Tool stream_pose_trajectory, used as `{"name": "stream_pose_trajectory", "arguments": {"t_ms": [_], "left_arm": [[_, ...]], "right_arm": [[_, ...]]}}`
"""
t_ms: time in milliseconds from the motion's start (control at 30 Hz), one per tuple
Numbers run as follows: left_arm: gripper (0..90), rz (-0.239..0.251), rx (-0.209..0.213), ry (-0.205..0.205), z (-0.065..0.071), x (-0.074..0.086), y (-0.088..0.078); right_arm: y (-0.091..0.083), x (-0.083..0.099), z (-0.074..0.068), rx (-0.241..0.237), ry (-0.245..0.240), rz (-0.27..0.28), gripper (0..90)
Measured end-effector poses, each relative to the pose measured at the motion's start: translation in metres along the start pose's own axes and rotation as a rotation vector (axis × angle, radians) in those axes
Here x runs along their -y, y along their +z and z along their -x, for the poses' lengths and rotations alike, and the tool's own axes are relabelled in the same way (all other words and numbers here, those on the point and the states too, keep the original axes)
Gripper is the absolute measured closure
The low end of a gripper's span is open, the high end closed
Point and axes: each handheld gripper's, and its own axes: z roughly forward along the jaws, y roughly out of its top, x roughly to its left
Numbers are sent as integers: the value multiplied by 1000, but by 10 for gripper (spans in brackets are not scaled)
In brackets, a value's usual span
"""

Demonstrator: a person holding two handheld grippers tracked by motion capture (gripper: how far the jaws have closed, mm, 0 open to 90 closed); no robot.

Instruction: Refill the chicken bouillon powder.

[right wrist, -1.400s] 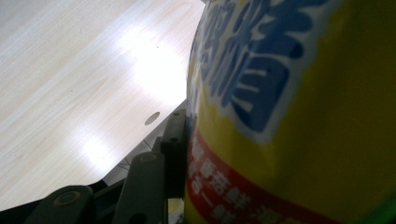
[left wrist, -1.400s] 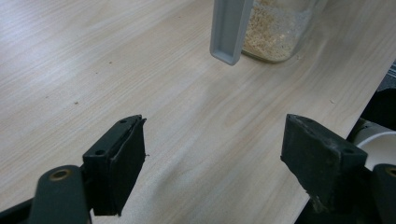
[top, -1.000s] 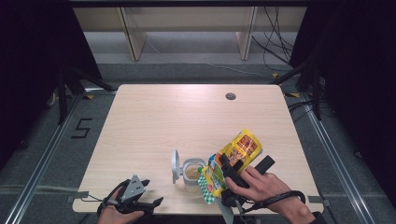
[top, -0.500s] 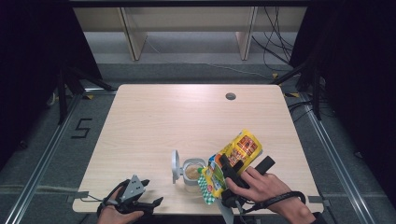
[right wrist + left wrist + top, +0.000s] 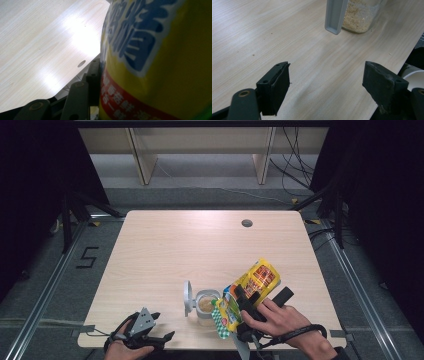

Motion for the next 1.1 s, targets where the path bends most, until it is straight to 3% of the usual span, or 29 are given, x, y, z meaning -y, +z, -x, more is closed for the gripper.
{"name": "stream_pose_trajectory", "arguments": {"t_ms": [233, 300, 333, 367, 433, 500, 533, 567, 600, 633, 733, 933, 1033, 1100], "left_arm": [[212, 0, 0, 0, 0, 0, 0], [212, -9, -2, 14, -1, 0, -1], [212, 4, -10, 39, -2, -1, -1], [212, 0, -6, 9, -1, 0, -1], [212, 7, 0, -3, 0, 0, 0], [212, 1, -1, 11, -1, 0, -1], [212, 4, -4, 40, -2, -1, -1], [212, 3, -2, 3, 0, 0, 0], [212, 1, -1, -3, 0, 0, 0], [212, 0, -1, -1, 0, 0, 0], [212, 11, -6, 30, -1, -1, -1], [212, 9, -4, 38, -2, -1, 0], [212, 11, -4, 38, -2, -1, 0], [212, 16, -7, 35, -2, -1, -1]], "right_arm": [[0, 2, 1, 1, -5, -5, 634], [0, 2, 3, 1, -6, 1, 634], [0, 1, 1, -1, 25, -5, 634], [0, 2, 2, 2, 9, 2, 634], [0, 2, 2, -2, 15, 0, 638], [1, 2, 2, -1, 6, 6, 643], [1, 2, 2, -3, 8, 6, 643], [1, 2, 2, -3, 10, 7, 644], [0, 2, 0, -4, 19, -1, 644], [1, 2, 1, -4, -10, 7, 644], [1, 3, 0, -8, 6, 2, 645], [1, 3, 2, -1, -8, 7, 645], [0, 2, 1, -4, 16, 0, 645], [2, 3, 1, 1, -2, 4, 645]]}}
